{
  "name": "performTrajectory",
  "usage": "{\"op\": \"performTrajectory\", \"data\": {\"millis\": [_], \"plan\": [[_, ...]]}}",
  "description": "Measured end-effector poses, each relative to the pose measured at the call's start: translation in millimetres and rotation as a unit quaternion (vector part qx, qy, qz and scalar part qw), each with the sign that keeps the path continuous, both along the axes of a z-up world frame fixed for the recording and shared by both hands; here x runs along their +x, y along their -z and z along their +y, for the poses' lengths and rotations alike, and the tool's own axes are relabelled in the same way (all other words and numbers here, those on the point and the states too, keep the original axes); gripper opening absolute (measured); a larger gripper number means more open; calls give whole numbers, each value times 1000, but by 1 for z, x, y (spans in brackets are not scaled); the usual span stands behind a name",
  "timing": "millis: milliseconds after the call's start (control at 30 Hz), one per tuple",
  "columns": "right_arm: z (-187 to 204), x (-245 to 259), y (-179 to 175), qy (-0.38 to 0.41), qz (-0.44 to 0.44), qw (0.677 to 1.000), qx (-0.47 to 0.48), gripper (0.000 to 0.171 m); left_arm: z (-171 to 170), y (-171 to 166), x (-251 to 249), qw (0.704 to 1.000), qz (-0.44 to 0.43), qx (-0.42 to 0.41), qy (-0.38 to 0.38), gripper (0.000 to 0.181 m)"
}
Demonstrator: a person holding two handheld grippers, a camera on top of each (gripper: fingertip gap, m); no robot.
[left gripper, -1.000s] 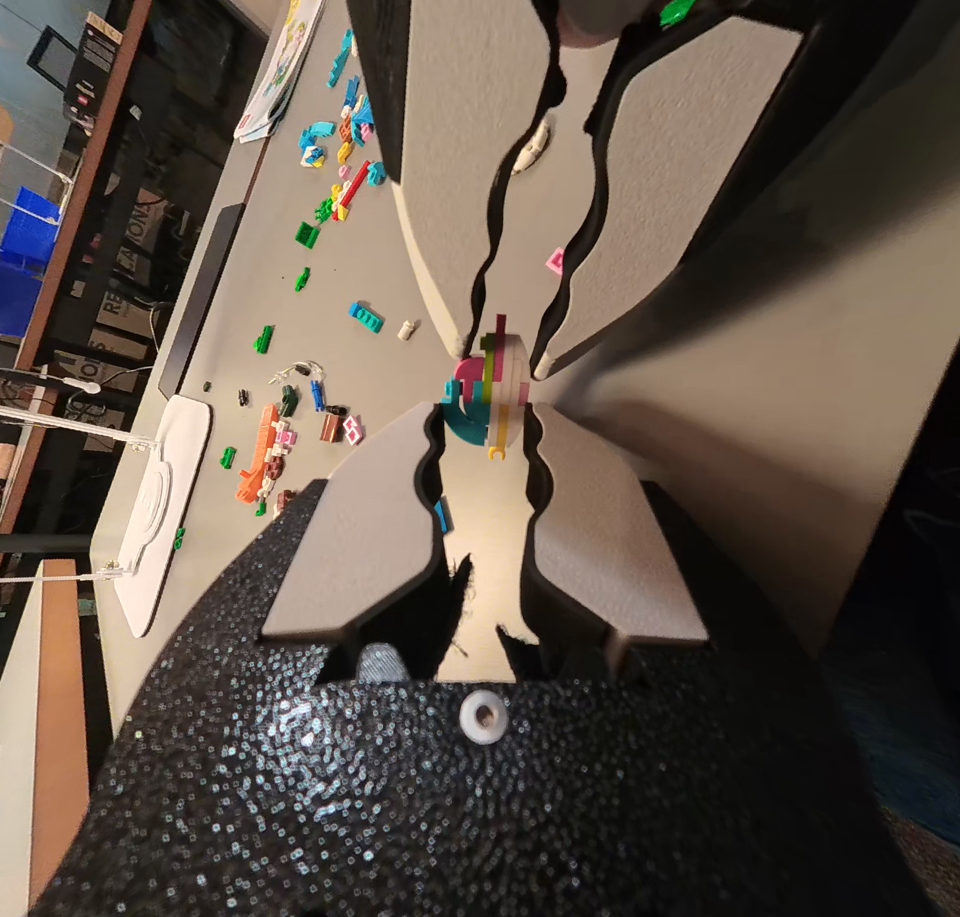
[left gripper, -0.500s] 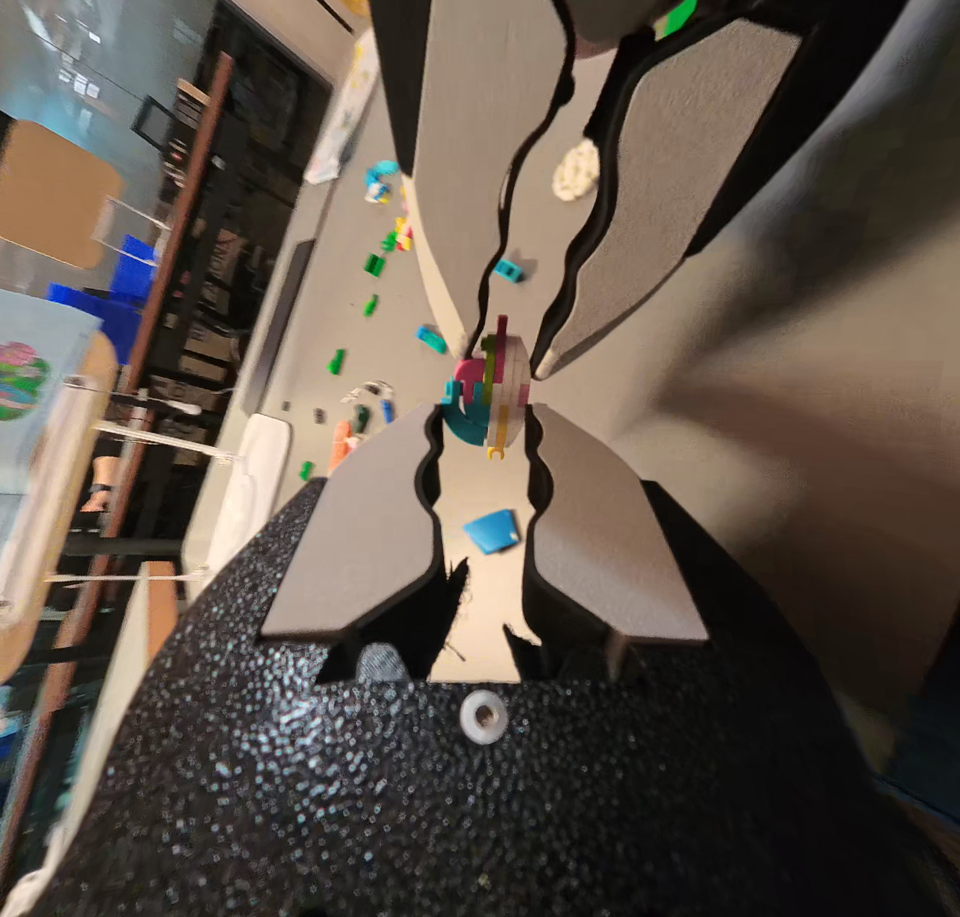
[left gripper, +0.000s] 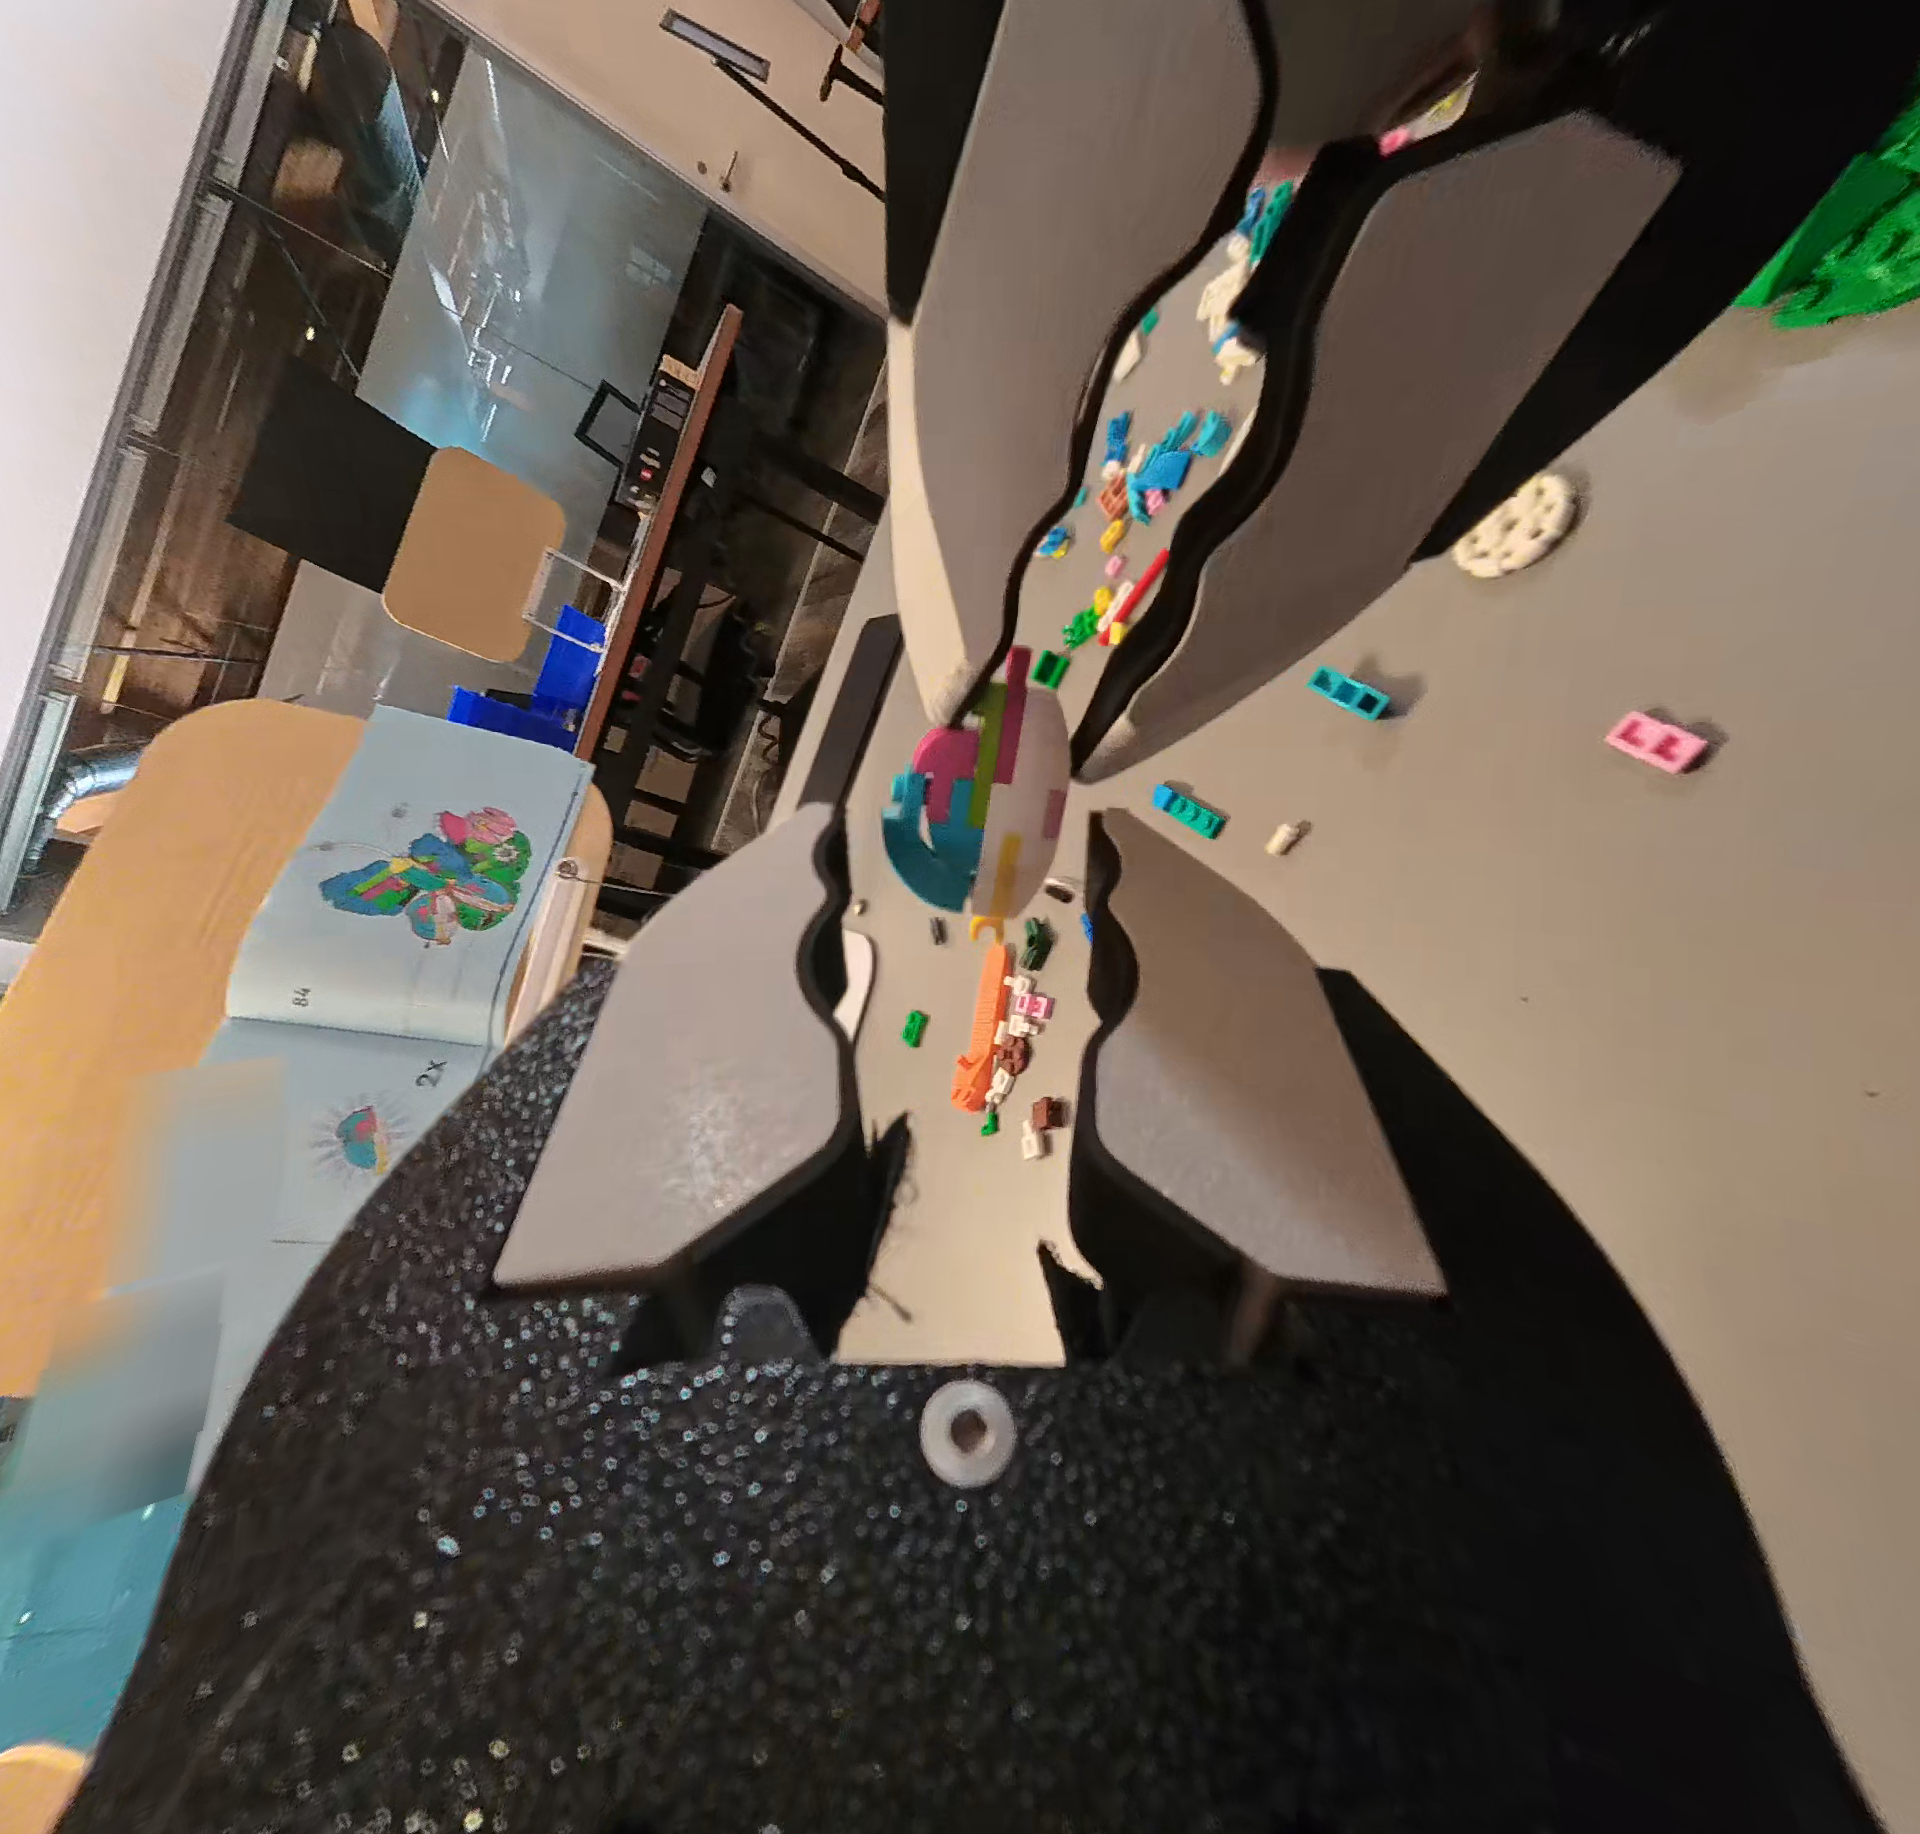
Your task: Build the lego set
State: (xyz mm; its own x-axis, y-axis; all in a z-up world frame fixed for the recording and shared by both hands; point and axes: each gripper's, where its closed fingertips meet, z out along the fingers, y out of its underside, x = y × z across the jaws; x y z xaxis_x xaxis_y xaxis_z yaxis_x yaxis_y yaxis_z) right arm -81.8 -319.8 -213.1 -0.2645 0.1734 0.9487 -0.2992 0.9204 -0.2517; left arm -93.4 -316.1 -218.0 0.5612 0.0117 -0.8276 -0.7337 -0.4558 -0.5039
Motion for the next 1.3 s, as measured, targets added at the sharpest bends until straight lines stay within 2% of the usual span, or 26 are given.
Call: {"op": "performTrajectory", "data": {"millis": [167, 333, 700, 1300], "plan": [[-5, 4, -10, -7, 3, 1000, 0, 18, 1, -3, -1, 999, 40, -19, 8, 49], [-9, 7, -15, -16, -7, 1000, -5, 17, 0, -12, 0, 996, 88, -11, 7, 34], [-13, 10, -14, -28, 0, 999, 20, 17, -2, -8, 3, 997, 33, -50, 40, 32], [-12, 8, -9, -35, -31, 999, -25, 17, -3, 1, 1, 996, -50, -61, 52, 32]]}}
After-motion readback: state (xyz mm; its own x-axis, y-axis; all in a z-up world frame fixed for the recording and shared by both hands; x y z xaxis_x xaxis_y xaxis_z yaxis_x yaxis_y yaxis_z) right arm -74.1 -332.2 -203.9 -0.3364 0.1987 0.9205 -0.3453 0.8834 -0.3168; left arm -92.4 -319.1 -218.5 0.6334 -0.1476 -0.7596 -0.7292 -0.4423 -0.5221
